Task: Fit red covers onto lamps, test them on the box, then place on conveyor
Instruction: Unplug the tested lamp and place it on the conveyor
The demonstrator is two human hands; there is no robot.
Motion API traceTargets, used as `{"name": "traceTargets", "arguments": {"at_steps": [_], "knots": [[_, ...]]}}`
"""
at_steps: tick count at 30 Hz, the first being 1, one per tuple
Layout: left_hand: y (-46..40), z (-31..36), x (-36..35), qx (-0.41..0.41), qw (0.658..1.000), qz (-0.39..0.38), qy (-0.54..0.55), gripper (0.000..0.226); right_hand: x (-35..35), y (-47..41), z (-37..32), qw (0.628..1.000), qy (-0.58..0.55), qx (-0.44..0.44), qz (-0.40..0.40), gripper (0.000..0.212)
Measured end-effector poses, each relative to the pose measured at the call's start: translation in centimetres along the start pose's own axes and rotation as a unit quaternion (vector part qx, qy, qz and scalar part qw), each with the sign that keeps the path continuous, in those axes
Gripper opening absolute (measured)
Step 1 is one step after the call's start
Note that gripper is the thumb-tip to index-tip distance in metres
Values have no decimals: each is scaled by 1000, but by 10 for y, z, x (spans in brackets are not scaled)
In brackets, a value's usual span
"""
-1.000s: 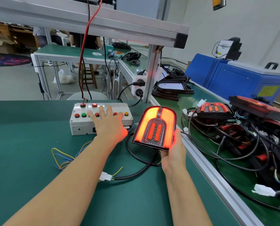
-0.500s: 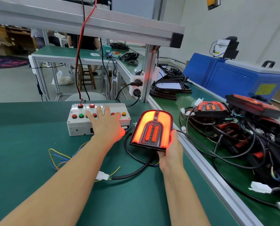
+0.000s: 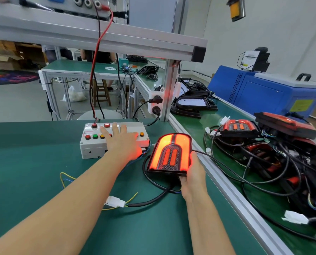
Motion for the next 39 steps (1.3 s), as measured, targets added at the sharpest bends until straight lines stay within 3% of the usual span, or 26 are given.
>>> {"name": "traceTargets", "arguments": {"at_steps": [7, 12, 17, 20, 27, 30, 33, 37, 39], "knots": [[2, -3, -3, -11, 1000, -22, 8, 65, 0, -2, 0, 999, 45, -7, -10, 35], [22, -17, 8, -35, 994, 55, 88, 56, 0, -2, -1, 999, 51, -7, -3, 34], [77, -53, 16, -71, 937, 204, 276, 41, -1, -1, 0, 998, 62, -14, 3, 32], [115, -74, 4, -85, 906, 236, 340, 40, 1, -3, 0, 995, 95, -1, 20, 29], [154, -81, -26, -206, 924, 133, 295, 31, 2, 0, -12, 951, 285, 97, 71, 18], [157, -74, -33, -252, 928, 85, 262, 31, 1, 3, -14, 922, 358, 119, 90, 33], [157, -74, -43, -275, 928, 54, 247, 37, -4, 8, -17, 901, 398, 143, 93, 27], [155, -73, -46, -282, 933, 74, 211, 36, -4, 10, -18, 884, 439, 131, 90, 36], [154, -73, -44, -275, 928, 105, 226, 30, -11, 16, -24, 838, 507, 172, 109, 37]]}}
Point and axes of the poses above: each hand's wrist, its own y-axis away from the middle knuckle, its own x-axis out of the back of the hand, z = x × y, the point moved 5 cm from there along -y, towards the middle knuckle, and after that the axes turned 13 degrees about -z, right-handed, at the moved point
